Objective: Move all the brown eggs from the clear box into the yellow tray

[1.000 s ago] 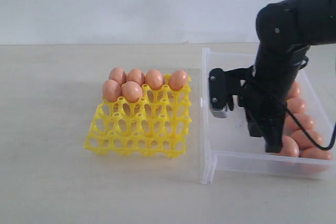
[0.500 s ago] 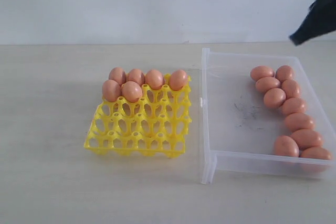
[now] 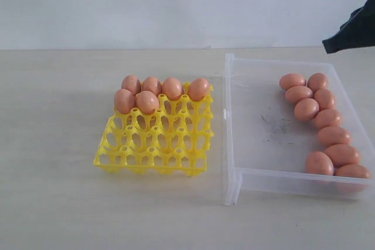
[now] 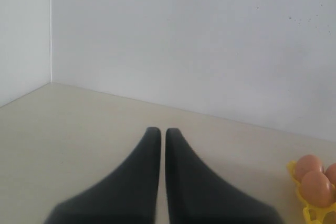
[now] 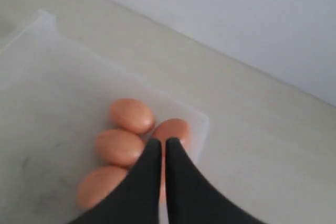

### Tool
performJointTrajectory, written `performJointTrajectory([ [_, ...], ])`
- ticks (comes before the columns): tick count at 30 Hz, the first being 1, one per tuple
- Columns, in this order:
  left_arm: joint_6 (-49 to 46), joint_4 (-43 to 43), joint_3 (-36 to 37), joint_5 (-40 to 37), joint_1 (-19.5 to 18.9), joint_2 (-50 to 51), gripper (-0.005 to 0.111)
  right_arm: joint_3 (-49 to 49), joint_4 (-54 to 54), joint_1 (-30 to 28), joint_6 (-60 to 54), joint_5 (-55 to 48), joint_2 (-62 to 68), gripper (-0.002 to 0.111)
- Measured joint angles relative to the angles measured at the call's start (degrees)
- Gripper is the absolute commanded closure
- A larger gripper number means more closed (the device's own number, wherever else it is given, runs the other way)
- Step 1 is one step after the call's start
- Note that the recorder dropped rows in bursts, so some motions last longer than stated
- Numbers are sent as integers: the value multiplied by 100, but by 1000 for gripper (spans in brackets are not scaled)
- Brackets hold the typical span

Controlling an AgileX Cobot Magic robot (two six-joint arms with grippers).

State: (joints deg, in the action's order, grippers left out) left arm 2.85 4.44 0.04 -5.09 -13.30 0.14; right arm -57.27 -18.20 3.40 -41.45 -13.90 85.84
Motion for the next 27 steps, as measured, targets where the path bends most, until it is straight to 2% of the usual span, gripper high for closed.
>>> performJointTrajectory([
  [2, 0, 0, 0, 0, 0, 0, 103, -71, -1376, 0, -1395, -521, 94, 109],
  [7, 0, 0, 0, 0, 0, 0, 103, 42, -6159, 0, -5278, -1912, 150, 109],
  [10, 0, 0, 0, 0, 0, 0, 103, 215, -7551, 10, -6570, -2273, -46, 109],
  [12, 0, 0, 0, 0, 0, 0, 103, 262, -7841, 34, -7080, -2090, -244, 109],
  [15, 0, 0, 0, 0, 0, 0, 103, 262, -7696, 274, -7575, -1164, -653, 109],
  [17, 0, 0, 0, 0, 0, 0, 103, 269, -7340, 547, -7705, -70, -885, 109],
  [21, 0, 0, 0, 0, 0, 0, 103, 317, -6874, 1217, -7770, 2758, -1165, 109],
  [23, 0, 0, 0, 0, 0, 0, 103, 332, -6545, 1378, -6816, 3875, -1236, 109],
  [25, 0, 0, 0, 0, 0, 0, 103, 433, -6212, 1404, -5413, 4330, -1400, 109],
  [27, 0, 0, 0, 0, 0, 0, 103, 651, -5338, 1425, -3970, 4477, -1644, 109],
])
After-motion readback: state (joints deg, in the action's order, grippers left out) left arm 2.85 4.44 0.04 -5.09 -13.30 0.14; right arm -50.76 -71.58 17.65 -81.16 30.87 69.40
